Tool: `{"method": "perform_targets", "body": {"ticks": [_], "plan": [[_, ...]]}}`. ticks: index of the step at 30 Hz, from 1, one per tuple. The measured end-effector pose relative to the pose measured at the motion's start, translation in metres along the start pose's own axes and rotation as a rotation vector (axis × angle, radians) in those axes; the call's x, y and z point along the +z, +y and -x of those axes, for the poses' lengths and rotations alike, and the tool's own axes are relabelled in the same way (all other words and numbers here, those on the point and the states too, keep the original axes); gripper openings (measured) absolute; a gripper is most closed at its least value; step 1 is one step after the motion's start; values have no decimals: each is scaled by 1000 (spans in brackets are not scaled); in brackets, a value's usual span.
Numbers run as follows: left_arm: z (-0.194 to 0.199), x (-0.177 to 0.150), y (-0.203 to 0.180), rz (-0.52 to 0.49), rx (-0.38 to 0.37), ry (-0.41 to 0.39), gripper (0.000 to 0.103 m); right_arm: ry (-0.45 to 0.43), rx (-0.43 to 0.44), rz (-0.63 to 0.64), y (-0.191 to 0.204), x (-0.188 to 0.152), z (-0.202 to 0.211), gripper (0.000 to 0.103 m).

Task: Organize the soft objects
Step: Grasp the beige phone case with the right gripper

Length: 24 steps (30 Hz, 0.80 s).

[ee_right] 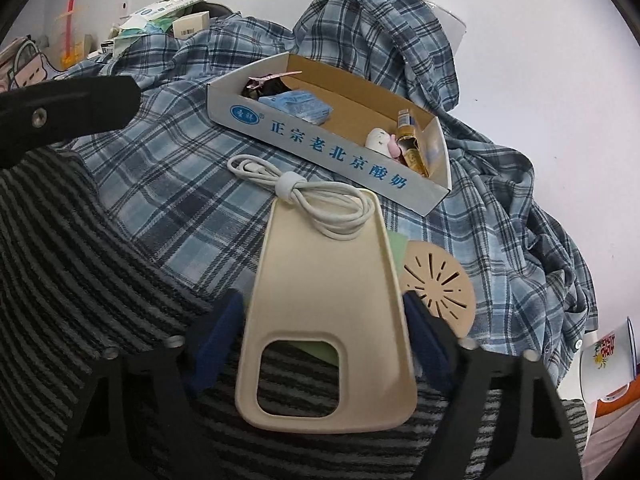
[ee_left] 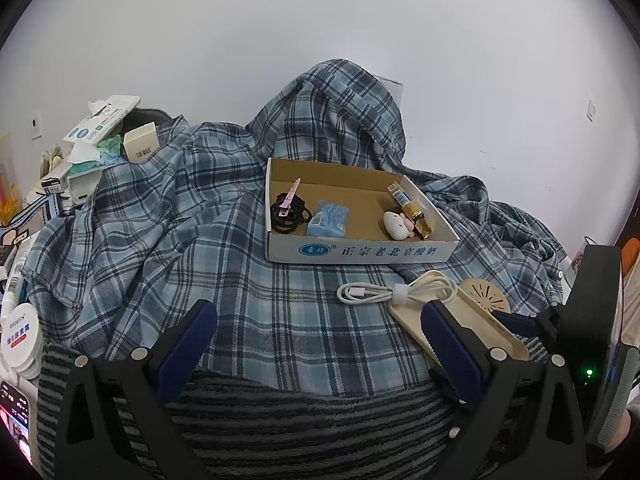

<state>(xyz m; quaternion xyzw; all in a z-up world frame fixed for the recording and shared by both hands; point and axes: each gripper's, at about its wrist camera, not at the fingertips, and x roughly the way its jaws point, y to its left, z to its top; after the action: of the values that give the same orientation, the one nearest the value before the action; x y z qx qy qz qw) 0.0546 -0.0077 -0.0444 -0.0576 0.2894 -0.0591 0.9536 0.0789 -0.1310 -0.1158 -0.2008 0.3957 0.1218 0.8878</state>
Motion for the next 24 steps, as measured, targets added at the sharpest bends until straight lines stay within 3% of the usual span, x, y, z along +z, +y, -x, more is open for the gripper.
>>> {"method": "perform_targets", "body": {"ticks": [6, 14, 24], "plan": [[1, 0, -1, -5, 5, -9, 103, -18, 9, -41, -7, -2, 6, 73], [2, -1, -1, -9, 4, -8, 103, -20, 110, -276, -41, -26, 32, 73], [1, -2, -7, -39, 13, -8, 103, 16, 107, -278, -41, -47, 37, 74]]}}
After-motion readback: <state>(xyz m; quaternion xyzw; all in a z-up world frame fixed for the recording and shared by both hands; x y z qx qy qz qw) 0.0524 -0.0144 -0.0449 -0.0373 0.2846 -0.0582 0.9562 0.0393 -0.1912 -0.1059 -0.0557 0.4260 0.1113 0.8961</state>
